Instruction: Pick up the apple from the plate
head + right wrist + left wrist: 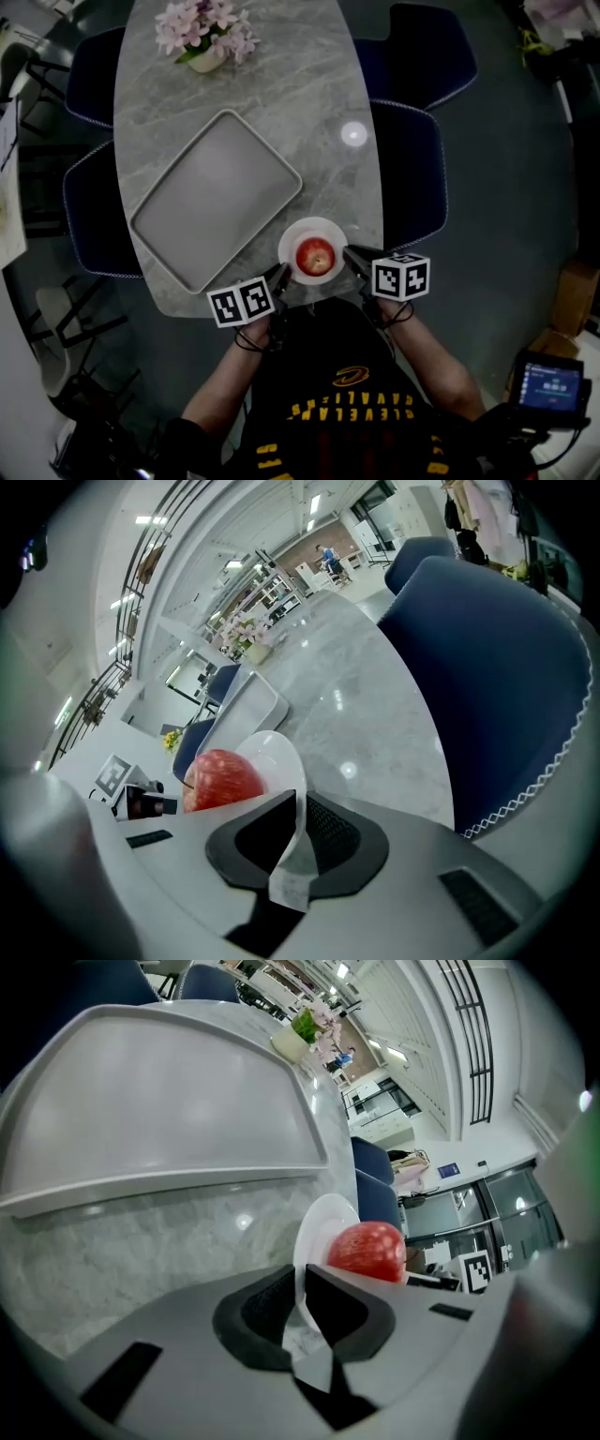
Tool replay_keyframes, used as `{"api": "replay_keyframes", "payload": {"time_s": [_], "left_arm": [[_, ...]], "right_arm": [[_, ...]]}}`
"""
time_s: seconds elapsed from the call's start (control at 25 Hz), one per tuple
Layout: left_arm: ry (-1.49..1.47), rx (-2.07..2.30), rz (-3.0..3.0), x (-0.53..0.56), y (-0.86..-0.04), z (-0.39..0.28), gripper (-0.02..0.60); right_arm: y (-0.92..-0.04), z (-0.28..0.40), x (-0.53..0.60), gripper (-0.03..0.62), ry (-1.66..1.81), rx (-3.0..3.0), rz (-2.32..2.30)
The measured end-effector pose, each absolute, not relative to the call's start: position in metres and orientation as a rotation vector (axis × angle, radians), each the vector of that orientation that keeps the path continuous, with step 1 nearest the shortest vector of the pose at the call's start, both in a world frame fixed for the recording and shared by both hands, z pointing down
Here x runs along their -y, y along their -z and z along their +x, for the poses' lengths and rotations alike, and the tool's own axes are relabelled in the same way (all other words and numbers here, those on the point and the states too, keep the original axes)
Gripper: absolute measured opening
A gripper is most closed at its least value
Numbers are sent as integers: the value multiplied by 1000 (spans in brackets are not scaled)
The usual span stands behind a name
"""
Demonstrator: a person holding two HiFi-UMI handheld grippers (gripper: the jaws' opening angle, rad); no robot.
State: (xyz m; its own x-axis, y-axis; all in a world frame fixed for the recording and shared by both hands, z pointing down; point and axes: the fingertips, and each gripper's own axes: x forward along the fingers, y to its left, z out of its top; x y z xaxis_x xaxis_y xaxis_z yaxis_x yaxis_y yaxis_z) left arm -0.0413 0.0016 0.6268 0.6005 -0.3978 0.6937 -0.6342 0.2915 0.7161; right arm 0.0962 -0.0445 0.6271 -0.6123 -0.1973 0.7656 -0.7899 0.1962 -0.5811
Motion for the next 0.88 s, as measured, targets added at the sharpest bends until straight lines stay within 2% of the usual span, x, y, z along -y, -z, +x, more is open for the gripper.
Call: {"api": "replay_keyframes", "payload": {"time_s": [0.36, 0.88], "left_arm": [[-279, 962, 1371, 4, -644, -9, 38], [-375, 940, 1364, 3, -666, 0, 38]], "right_arm": [[-647, 131, 42, 43, -1482, 1906, 1003], [-673, 141, 38, 43, -1502, 1866, 1017]]}}
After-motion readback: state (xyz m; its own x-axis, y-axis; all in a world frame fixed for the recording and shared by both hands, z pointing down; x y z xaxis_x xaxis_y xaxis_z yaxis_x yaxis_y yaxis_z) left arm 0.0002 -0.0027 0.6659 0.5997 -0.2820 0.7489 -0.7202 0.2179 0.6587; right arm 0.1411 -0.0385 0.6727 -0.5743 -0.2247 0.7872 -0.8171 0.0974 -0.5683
